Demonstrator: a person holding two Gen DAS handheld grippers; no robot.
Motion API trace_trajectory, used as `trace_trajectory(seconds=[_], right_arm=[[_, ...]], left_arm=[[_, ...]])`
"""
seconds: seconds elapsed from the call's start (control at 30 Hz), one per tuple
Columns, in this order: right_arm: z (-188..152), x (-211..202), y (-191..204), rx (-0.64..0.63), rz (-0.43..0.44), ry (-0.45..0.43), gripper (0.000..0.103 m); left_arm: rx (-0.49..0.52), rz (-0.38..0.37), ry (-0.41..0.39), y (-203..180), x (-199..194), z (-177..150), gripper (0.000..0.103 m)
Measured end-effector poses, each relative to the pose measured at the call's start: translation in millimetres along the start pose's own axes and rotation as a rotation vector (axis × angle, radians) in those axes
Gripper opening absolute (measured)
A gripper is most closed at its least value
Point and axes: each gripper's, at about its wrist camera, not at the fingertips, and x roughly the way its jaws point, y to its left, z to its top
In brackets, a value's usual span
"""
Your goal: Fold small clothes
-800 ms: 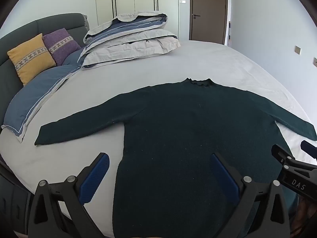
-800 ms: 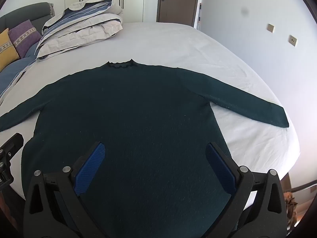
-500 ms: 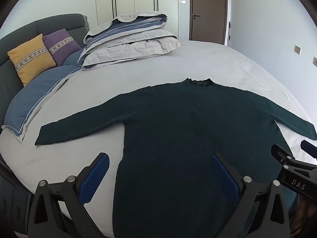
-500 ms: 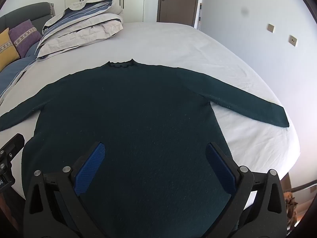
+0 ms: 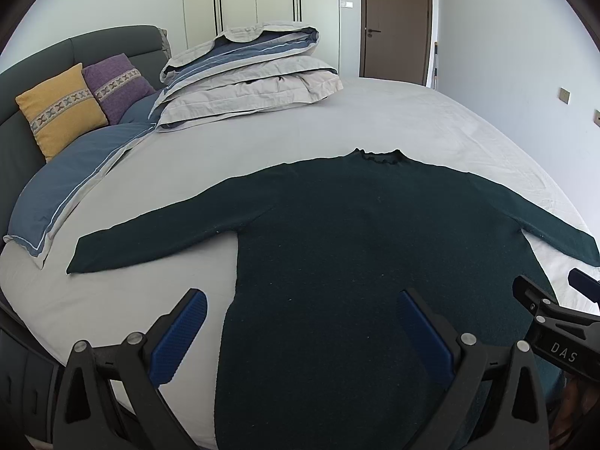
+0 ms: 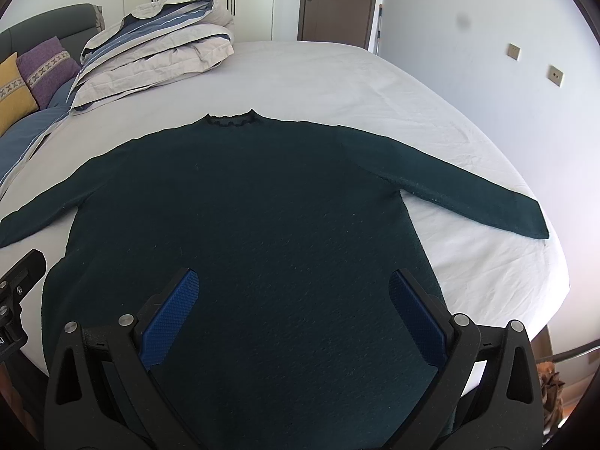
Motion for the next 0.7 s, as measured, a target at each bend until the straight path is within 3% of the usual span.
trace_trajectory(seconds=[0.7], right_arm=[[-12.7, 2.2, 7.2, -0.001, 0.002, 0.006, 0.103]], left_arm=[[0.001, 0.001, 0.0, -0.5, 0.6, 0.0, 0.103]])
